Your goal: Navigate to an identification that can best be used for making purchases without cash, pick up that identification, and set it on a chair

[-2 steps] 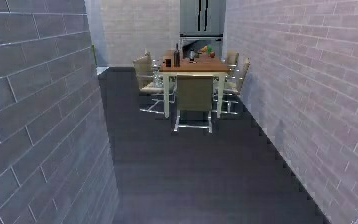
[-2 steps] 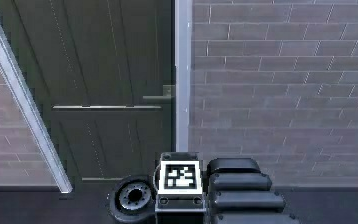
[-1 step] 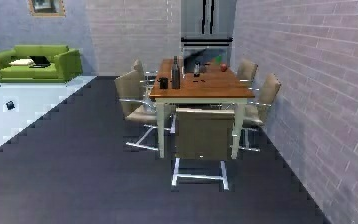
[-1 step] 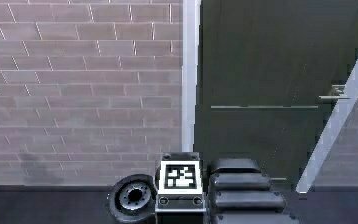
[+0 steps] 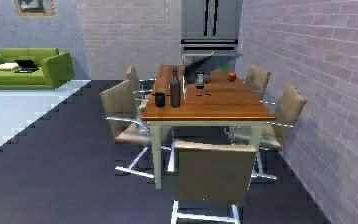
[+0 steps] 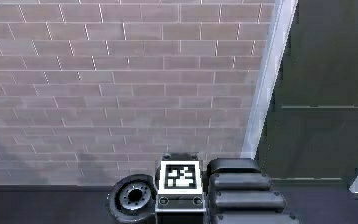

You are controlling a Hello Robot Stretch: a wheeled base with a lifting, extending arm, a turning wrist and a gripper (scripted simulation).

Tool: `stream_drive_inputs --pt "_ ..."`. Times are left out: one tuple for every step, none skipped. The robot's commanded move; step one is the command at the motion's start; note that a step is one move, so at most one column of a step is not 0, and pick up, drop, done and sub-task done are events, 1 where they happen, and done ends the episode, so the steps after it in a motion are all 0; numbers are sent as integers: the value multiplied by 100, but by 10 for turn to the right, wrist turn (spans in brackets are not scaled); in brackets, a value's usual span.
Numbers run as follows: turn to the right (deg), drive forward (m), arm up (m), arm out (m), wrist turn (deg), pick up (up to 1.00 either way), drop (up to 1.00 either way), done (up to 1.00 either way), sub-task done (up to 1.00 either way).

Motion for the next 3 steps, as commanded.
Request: stream_drive_inputs --pt "-390 0 0 0 0 0 0 0 0" --pt "0 100 0 0 0 0 0 0 0" --pt "0 90 0 0 0 0 0 0 0"
